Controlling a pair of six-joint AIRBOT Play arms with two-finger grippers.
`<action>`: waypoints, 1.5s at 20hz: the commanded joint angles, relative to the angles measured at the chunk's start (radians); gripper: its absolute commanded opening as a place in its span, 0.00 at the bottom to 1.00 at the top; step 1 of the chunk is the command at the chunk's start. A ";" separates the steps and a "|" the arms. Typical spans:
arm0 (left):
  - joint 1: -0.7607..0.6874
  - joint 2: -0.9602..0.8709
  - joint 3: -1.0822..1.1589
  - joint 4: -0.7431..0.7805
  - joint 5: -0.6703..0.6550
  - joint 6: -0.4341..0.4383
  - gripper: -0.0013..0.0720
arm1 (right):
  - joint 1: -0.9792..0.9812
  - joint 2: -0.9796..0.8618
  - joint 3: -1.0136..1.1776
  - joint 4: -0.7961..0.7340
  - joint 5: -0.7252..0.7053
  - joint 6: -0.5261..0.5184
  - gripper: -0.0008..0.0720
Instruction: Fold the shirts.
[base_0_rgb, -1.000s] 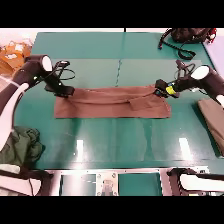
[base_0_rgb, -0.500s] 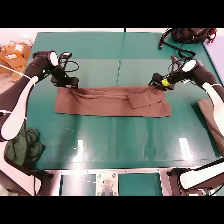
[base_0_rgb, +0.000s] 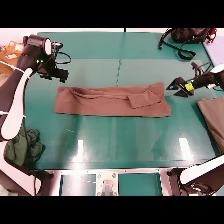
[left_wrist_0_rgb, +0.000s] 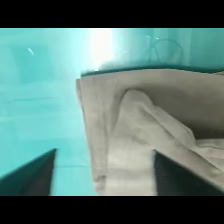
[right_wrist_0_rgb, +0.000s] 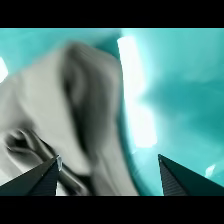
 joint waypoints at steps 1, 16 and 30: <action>0.000 0.003 0.024 -0.082 -0.046 0.017 0.21 | -0.077 -0.106 0.004 0.122 0.115 -0.107 0.96; -0.043 -0.002 0.024 -0.341 0.029 0.030 0.05 | 0.172 -0.150 0.082 0.148 0.155 -0.195 0.04; -0.520 -0.353 0.024 -0.893 0.604 0.101 0.05 | 0.247 0.266 0.285 0.124 0.458 0.017 0.03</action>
